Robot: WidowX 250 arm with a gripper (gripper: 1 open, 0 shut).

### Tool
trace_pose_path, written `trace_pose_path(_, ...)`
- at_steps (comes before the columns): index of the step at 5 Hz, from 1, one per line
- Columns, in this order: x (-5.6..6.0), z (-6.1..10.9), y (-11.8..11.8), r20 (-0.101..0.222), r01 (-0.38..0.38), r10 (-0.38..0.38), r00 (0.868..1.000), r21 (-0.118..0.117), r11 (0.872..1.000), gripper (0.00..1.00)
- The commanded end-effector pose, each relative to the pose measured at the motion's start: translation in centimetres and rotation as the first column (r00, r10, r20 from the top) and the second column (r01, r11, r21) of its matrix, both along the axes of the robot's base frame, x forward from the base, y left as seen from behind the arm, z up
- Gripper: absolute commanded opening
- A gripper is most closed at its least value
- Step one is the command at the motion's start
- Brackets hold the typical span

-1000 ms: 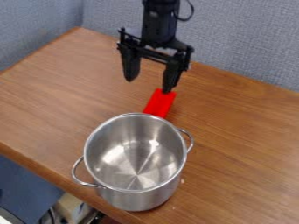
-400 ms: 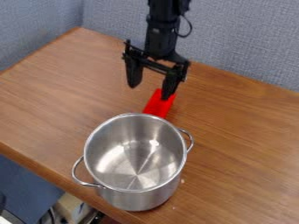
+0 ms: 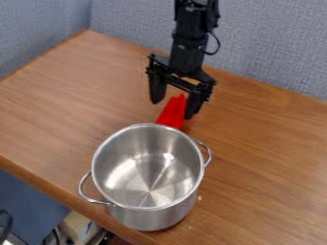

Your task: Put the red object in the metal pot

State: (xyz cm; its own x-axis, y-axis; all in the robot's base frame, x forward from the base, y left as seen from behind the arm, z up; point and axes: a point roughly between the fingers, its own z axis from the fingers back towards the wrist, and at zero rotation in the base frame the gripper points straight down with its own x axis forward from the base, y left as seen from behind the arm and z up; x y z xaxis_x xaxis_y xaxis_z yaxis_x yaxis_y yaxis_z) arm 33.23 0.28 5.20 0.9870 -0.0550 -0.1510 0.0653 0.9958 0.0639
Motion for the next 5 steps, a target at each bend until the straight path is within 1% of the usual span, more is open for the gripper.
trace_pose_path(1,0.8,1.0,1.6,0.03,-0.056,0.055,0.998,0.013,0.998,0.0)
trace_pose_path(2,2.1,0.0,2.2,0.026,-0.045,0.045,0.999,0.013,0.999,0.0)
trace_pose_path(3,3.6,-1.0,3.1,0.022,-0.036,0.036,0.999,0.014,0.999,0.0)
trace_pose_path(4,3.8,-1.2,4.7,0.029,-0.003,0.002,1.0,0.009,1.0,0.0)
trace_pose_path(5,3.6,-1.7,5.9,0.022,0.044,-0.044,0.999,0.0,0.999,0.0)
